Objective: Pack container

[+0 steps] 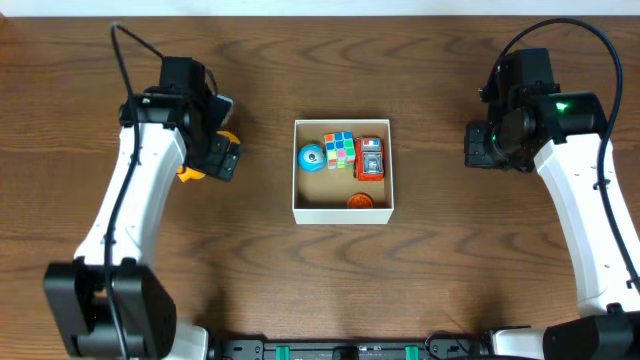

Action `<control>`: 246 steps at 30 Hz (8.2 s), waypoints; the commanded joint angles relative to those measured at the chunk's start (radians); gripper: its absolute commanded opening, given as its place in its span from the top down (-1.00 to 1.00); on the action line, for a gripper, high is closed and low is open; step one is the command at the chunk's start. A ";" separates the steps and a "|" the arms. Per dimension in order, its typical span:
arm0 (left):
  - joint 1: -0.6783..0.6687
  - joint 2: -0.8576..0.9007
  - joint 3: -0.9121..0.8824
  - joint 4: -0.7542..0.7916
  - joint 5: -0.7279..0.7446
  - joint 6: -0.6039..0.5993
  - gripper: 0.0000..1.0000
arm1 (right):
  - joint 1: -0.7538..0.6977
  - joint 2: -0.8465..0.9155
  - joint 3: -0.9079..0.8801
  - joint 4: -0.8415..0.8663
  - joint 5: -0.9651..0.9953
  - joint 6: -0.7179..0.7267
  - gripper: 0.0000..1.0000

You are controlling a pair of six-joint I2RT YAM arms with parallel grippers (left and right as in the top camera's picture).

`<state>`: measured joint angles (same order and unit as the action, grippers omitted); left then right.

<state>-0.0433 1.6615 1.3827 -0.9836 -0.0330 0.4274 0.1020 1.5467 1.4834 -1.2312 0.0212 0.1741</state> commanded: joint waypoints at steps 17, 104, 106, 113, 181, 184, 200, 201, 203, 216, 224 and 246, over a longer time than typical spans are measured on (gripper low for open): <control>0.104 0.319 0.000 0.231 0.056 0.372 -0.96 | -0.003 0.004 -0.005 -0.001 -0.003 -0.015 0.97; -0.601 -0.156 0.010 0.129 0.061 0.127 -0.96 | -0.003 0.004 -0.005 -0.022 -0.002 -0.016 0.97; -0.574 -0.222 0.010 0.125 0.057 0.076 -0.96 | -0.003 0.004 -0.005 -0.005 -0.002 -0.016 0.97; -0.303 -0.344 0.010 0.127 0.047 -0.175 -0.96 | 0.050 0.004 -0.005 0.180 0.051 -0.015 0.87; -0.052 -1.184 -0.751 0.352 -0.012 -0.291 -0.96 | -0.003 -0.958 -0.877 0.529 0.267 0.083 -0.99; -0.052 -1.184 -0.751 0.352 -0.012 -0.291 -0.96 | -0.003 -0.958 -0.877 0.529 0.267 0.083 -0.98; -0.051 -1.184 -0.751 0.352 -0.012 -0.291 -0.96 | -0.003 -1.187 -0.877 0.399 0.240 0.067 -0.98; -0.051 -1.184 -0.751 0.352 -0.012 -0.291 -0.96 | -0.001 -1.232 -0.878 0.360 0.227 0.061 -0.99; -0.051 -1.184 -0.751 0.352 -0.012 -0.291 -0.96 | -0.003 -1.316 -0.883 0.294 0.210 0.053 -0.98; -0.051 -1.184 -0.751 0.352 -0.012 -0.291 -0.96 | -0.035 -1.537 -1.209 0.832 0.211 -0.035 -0.98; -0.051 -1.184 -0.751 0.352 -0.012 -0.291 -0.96 | -0.036 -1.542 -1.480 1.276 0.188 -0.073 -0.98; -0.051 -1.184 -0.751 0.352 -0.012 -0.291 -0.96 | -0.036 -1.540 -1.478 1.170 0.090 -0.130 -0.99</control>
<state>-0.0902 0.4759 0.6289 -0.6312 -0.0338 0.1528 0.0795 0.0120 0.0063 -0.0559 0.1238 0.0586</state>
